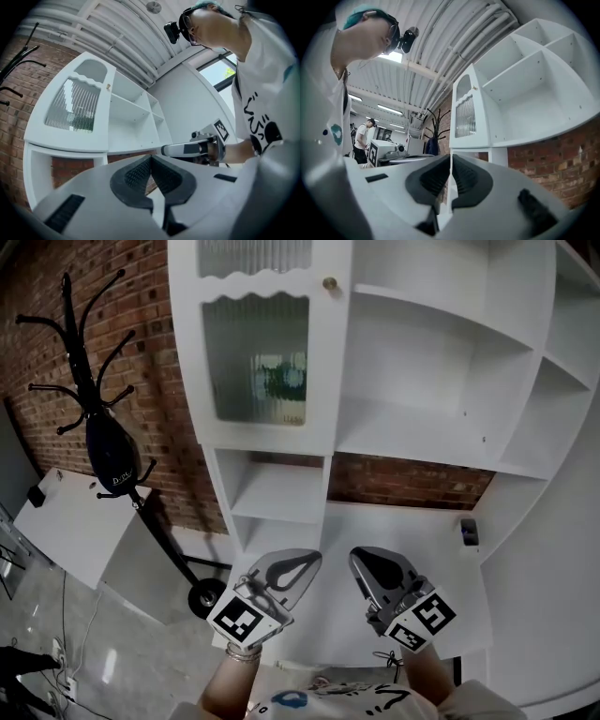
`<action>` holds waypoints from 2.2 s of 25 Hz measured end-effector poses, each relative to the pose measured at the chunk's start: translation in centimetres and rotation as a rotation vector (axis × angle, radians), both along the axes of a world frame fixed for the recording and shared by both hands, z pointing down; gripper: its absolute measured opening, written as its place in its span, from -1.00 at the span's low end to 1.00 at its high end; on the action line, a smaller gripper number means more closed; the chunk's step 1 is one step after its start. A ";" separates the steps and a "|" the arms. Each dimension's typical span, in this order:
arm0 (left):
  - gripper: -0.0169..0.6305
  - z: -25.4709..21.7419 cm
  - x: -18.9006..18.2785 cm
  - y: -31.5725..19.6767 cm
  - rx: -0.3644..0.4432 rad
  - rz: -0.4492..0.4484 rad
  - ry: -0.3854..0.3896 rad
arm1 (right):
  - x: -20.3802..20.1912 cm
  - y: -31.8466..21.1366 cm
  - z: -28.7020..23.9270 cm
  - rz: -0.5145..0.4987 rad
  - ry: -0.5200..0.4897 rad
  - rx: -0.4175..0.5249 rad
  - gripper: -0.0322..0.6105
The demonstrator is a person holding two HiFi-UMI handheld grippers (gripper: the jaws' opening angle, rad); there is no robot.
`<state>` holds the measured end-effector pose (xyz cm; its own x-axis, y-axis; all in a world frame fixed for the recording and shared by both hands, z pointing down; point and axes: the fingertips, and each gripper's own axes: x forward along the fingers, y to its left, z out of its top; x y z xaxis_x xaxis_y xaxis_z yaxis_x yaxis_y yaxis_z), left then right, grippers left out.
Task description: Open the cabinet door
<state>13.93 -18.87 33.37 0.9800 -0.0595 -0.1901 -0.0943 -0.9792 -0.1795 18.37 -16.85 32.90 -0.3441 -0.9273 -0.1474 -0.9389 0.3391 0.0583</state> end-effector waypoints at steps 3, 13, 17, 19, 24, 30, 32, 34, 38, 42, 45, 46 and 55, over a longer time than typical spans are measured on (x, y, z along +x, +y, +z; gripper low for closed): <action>-0.90 -1.9 0.8 -1.7 0.040 -0.024 0.002 | 0.8 -1.3 -2.4 -0.015 0.058 0.054 -0.81; -0.90 -8.5 2.2 -4.9 0.134 -0.098 0.026 | 1.6 -3.8 -10.1 -0.031 0.116 0.207 -0.81; -0.90 -10.9 2.4 -5.8 0.160 -0.121 0.025 | 1.5 -4.4 -13.1 -0.049 0.123 0.278 -0.81; -0.90 -11.9 2.7 -6.1 0.190 -0.129 0.019 | 1.4 -4.6 -14.6 -0.061 0.129 0.304 -0.81; -0.90 -14.7 3.1 -5.6 0.183 -0.088 0.078 | 1.0 -5.1 -17.0 -0.090 0.156 0.335 -0.81; -0.90 -17.3 3.9 -6.8 0.251 -0.152 0.081 | 1.6 -5.9 -19.7 -0.115 0.179 0.362 -0.81; -0.90 -18.2 4.1 -7.4 0.265 -0.190 0.093 | 2.1 -5.9 -20.6 -0.117 0.180 0.380 -0.81; -0.90 -19.3 4.4 -7.8 0.279 -0.220 0.114 | 2.6 -6.1 -21.4 -0.125 0.174 0.401 -0.81; -0.90 -20.9 4.7 -8.0 0.305 -0.244 0.141 | 3.0 -6.7 -22.2 -0.128 0.207 0.418 -0.81; -0.90 -22.6 4.6 -7.9 0.343 -0.243 0.157 | 3.3 -6.9 -23.5 -0.118 0.204 0.437 -0.81; -0.90 -23.7 4.6 -8.1 0.377 -0.244 0.148 | 3.6 -7.2 -24.6 -0.093 0.205 0.450 -0.81; -0.90 -24.0 4.6 -8.2 0.387 -0.248 0.144 | 3.7 -7.3 -24.9 -0.084 0.205 0.453 -0.81; -0.90 -27.7 4.9 -8.9 0.457 -0.259 0.172 | 4.2 -8.5 -27.5 -0.034 0.201 0.420 -0.81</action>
